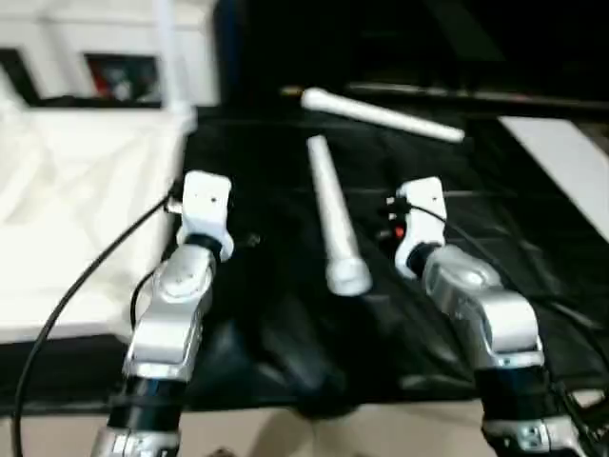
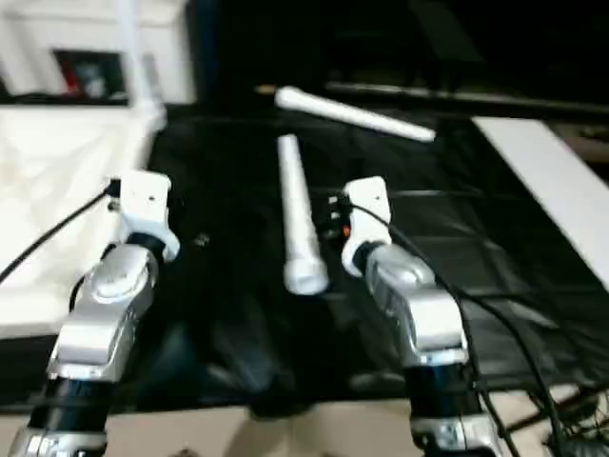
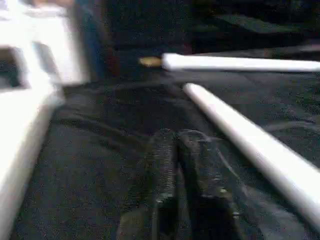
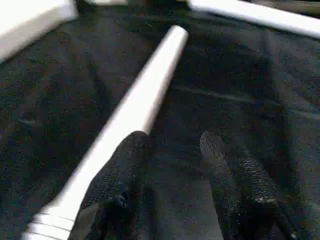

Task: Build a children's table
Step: Move to table, then pick table leg

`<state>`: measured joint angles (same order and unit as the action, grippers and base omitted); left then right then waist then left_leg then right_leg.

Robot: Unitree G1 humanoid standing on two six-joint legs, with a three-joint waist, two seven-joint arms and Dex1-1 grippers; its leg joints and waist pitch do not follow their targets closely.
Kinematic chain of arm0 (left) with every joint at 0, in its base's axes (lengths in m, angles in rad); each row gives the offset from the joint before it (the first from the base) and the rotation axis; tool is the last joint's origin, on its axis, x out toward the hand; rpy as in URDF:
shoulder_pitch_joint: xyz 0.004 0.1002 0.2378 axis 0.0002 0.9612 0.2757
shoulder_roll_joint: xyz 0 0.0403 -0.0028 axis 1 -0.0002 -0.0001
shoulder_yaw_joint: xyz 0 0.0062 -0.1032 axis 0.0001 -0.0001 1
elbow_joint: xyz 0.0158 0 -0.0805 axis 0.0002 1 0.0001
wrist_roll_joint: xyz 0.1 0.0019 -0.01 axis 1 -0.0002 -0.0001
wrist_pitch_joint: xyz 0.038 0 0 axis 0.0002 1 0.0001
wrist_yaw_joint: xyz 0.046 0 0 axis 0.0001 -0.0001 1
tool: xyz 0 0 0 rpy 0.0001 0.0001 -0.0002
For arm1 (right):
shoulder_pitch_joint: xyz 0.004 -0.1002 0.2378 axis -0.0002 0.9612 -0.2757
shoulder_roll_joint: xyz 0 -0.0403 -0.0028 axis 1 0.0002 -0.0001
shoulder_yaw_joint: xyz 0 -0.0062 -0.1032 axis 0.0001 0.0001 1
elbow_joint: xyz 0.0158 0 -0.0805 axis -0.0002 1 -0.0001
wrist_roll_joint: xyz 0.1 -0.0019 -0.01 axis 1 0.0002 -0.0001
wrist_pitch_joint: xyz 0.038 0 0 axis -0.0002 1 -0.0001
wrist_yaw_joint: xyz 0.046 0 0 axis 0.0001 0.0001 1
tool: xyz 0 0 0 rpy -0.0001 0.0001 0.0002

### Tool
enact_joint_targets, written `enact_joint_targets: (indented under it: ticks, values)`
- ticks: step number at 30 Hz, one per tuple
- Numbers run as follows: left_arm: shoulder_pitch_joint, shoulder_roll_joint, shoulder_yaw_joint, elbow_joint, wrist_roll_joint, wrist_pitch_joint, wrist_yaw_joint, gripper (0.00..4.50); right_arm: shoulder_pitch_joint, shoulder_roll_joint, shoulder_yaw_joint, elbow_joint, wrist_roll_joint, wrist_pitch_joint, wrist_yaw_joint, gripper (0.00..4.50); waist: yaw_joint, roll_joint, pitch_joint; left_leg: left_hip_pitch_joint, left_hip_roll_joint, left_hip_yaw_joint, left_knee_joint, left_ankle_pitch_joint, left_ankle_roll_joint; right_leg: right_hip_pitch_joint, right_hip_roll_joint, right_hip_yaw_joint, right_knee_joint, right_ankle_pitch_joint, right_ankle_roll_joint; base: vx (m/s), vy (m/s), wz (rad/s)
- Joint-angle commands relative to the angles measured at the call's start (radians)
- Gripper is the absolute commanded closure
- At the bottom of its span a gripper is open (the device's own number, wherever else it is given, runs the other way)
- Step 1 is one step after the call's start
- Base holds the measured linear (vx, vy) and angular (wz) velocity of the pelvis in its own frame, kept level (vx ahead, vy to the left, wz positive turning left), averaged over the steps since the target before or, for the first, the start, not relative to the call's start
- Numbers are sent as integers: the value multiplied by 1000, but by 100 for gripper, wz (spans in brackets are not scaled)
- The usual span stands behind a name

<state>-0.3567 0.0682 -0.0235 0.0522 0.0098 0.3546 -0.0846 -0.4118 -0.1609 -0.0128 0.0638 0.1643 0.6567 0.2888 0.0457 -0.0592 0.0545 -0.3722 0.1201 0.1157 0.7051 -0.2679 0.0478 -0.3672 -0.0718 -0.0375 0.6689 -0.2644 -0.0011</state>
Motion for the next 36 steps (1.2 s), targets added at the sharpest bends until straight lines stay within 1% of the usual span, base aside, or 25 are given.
enact_joint_targets:
  ticks: [1, 2, 3, 4, 5, 6, 7, 8, 9, 11, 12, 14, 15, 16, 20, 21, 22, 24, 25, 26, 30, 31, 32, 35, 36]
  values:
    - [-10, 26, 25, -9, -13, 41, -9, 383, -58, 9, 4, 30, 11, 26, 17, 230, 25, 0, -56, -56, 41, -12, -66, 89, -17, 115, -122, 87, -151, -329, -169, 52, -81, -4]
    - [-12, 28, 26, -8, -9, 41, -9, 366, -68, 6, 6, 42, 17, 26, 22, 214, 21, 14, -59, -47, 53, -9, -101, 133, -22, 105, -102, 64, -140, -246, -188, 52, -22, -4]
    - [-12, 28, 26, -8, -7, 43, -9, 363, -73, 5, 7, 48, 18, 28, 23, 203, 17, 28, -65, -30, 66, -4, -129, 188, -25, 93, -81, 39, -127, -147, -191, 65, 21, -3]
    - [-14, 30, 29, -8, -1, 51, -7, 356, -93, 1, 13, 70, 21, 35, 28, 194, 4, 43, -73, -6, 95, -16, -138, 233, -13, 60, -44, 27, -80, 68, -180, 65, 21, -3]
    - [-15, 30, 29, -7, -2, 53, -8, 356, -103, 1, 13, 82, 22, 34, 30, 194, 1, 45, -83, 19, 108, -23, -130, 282, -9, 46, -46, 26, -63, 180, -189, 74, 37, -1]
    - [-17, 30, 30, -6, -2, 56, -10, 335, -117, 1, 13, 100, 23, 34, 33, 182, -4, 39, -90, 15, 109, -26, -125, 391, 7, 53, -54, 28, -47, 364, -220, 0, 0, 0]
    - [-19, 32, 29, -5, -3, 53, -19, 327, -153, 5, 5, 144, 35, 37, 46, 174, 4, 40, -94, 19, 106, -19, -115, 467, 14, 43, -56, 29, -45, 469, -245, 0, 0, 0]
    - [-21, 37, 24, -7, -10, 67, -33, 322, -174, 9, -4, 171, 40, 41, 48, 163, 9, 41, -90, 11, 100, -12, -117, 454, 15, 46, -61, 30, -46, 489, -267, 0, 0, 0]
    - [-21, 37, 24, -7, -10, 67, -33, 312, -174, 9, -4, 171, 40, 41, 48, 151, 11, 38, -86, 8, 99, -7, -121, 410, 12, 46, -64, 30, -52, 463, -275, 0, 0, 0]
    - [-21, 62, 0, -8, -16, 85, -66, 302, -232, 10, -23, 264, 33, 50, 40, 146, 16, 42, -74, 11, 108, 1, -141, 169, -25, 46, -76, 31, -71, 270, -296, 0, 0, 0]
    - [-22, 66, -2, -5, -21, 84, -74, 283, -245, 8, -25, 286, 30, 58, 38, 122, 14, 41, -71, 11, 108, 3, -146, 117, -40, 46, -75, 31, -76, 219, -298, 0, 0, 0]
    - [-20, 88, -17, 2, -30, 85, -114, 274, -284, 5, -22, 356, 25, 72, 49, 109, 13, 42, -63, 18, 112, 16, -158, -13, -95, 42, -77, 33, -90, 88, -282, 0, 0, 0]
    - [-14, 106, -31, 1, -36, 82, -157, 266, -313, 3, -25, 408, 34, 85, 56, 104, 12, 42, -62, 18, 112, 17, -160, -38, -107, 41, -77, 33, -92, 57, -276, 0, 0, 0]
    - [-10, 118, -42, 0, -41, 78, -190, 254, -335, 2, -28, 448, 42, 95, 61, 96, 8, 47, -62, 18, 112, 19, -164, -84, -139, 38, -77, 33, -94, -4, -260, 0, 0, 0]
    - [8, 164, -88, -22, -36, 92, -276, 227, -414, 1, -23, 616, 28, 83, 60, 64, 10, 47, -63, 17, 114, 29, -164, -96, -159, 32, -79, 34, -98, -17, -238, 0, 0, 0]
    - [9, 168, -92, -25, -36, 93, -282, 214, -422, 2, -21, 632, 26, 84, 61, 54, 8, 48, -64, 17, 114, 28, -164, -95, -161, 31, -80, 33, -96, -20, -243, 0, 0, 0]
    - [14, 181, -103, -42, -42, 104, -307, 200, -448, 0, -8, 688, 10, 82, 65, 42, 9, 43, -65, 14, 114, 31, -163, -82, -159, 33, -80, 33, -94, -14, -243, 0, 0, 0]
    - [17, 192, -109, -53, -50, 110, -327, 190, -466, 1, 0, 723, 1, 74, 73, 34, 8, 45, -67, 13, 114, 33, -162, -57, -154, 32, -78, 32, -91, 13, -247, 0, 0, 0]
    - [18, 199, -112, -61, -55, 113, -340, 190, -480, 3, -2, 749, 1, 77, 82, 34, 9, 32, -69, 11, 113, 37, -161, -24, -141, 34, -77, 32, -90, 56, -250, 0, 0, 0]
    - [22, 218, -116, -79, -70, 123, -372, 190, -510, 10, -5, 803, 4, 90, 96, 34, 13, 39, -72, 11, 112, 38, -159, 10, -126, 34, -77, 33, -84, 102, -257, 0, 0, 0]
    - [39, 262, -131, -131, -110, 161, -460, 190, -563, 8, 12, 882, -4, 134, 130, 34, 14, 39, -76, 6, 110, 41, -154, 76, -84, 33, -74, 31, -74, 186, -285, 0, 0, 0]
    - [51, 285, -141, -157, -122, 168, -497, 190, -582, 9, 11, 912, -1, 153, 138, 34, 15, 23, -72, 3, 111, 42, -156, 67, -75, 36, -78, 31, -74, 161, -290, 0, 0, 0]
    - [59, 302, -149, -175, -134, 178, -525, 190, -591, 8, 16, 923, -1, 170, 149, 34, 16, 32, -72, 8, 114, 44, -156, 51, -77, 30, -78, 31, -78, 131, -289, 0, 0, 0]
    - [83, 356, -175, -230, -162, 213, -606, 190, -610, 2, 50, 950, -23, 199, 193, 34, 12, 33, -67, 10, 117, 42, -162, 27, -98, 28, -73, 28, -78, 104, -285, 0, 0, 0]
    - [97, 388, -189, -264, -178, 239, -646, 190, -619, -1, 55, 965, -26, 212, 204, 34, 12, 29, -65, 10, 116, 43, -163, 17, -106, 27, -75, 29, -78, 82, -282, 0, 0, 0]
